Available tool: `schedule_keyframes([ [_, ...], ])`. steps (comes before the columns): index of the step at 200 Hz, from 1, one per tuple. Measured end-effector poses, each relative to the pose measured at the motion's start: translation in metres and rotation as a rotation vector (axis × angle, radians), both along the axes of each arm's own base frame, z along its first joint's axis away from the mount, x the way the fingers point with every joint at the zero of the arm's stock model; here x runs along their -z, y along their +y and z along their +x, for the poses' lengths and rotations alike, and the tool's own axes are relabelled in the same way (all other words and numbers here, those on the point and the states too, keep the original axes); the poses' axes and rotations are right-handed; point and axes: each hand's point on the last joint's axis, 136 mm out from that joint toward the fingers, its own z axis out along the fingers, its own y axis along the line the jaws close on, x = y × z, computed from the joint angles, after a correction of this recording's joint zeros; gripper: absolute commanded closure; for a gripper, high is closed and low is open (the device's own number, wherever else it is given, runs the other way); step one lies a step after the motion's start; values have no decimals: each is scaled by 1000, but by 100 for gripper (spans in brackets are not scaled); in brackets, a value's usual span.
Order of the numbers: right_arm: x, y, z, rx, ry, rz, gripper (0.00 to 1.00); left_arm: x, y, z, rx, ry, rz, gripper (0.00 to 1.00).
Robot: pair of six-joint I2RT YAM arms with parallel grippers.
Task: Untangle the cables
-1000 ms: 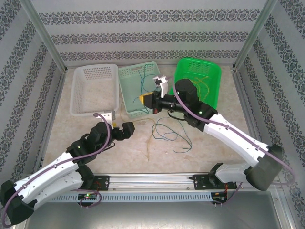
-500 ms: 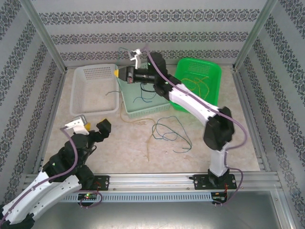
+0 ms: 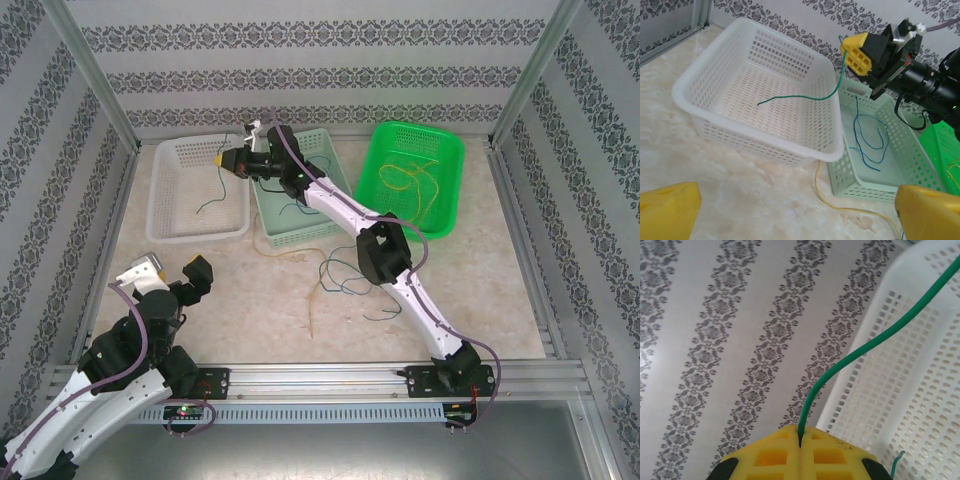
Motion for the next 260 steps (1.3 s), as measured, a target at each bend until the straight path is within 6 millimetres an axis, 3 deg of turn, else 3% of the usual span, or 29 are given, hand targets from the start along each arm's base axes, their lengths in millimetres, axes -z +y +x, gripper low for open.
schedule_keyframes([
  [16, 13, 1, 4, 13, 35, -9, 100, 1, 1, 0, -4, 3, -3, 0],
  [39, 21, 4, 6, 30, 63, -16, 83, 1, 1, -1, -8, 2, -15, 0],
  [71, 29, 10, 4, 42, 86, -28, 75, 1, 1, -1, -10, 2, -22, 0],
  [79, 33, 12, 4, 42, 98, -32, 68, 1, 1, -1, -10, 2, -22, 0],
  [94, 40, 15, 2, 42, 121, -43, 43, 1, 1, -1, -10, 2, -22, 0],
  [119, 54, 15, -1, 43, 163, -83, 41, 2, 0, 0, -8, 4, -26, 0],
  [132, 58, 15, -1, 44, 176, -97, 31, 2, 0, 0, -8, 7, -27, 0],
  [223, 61, -1, -3, 63, 226, -197, 30, 16, -17, 13, 15, 86, 40, 0],
  [260, 54, 3, -8, 51, 223, -189, 29, 0, -29, 28, 46, 101, 105, 2],
])
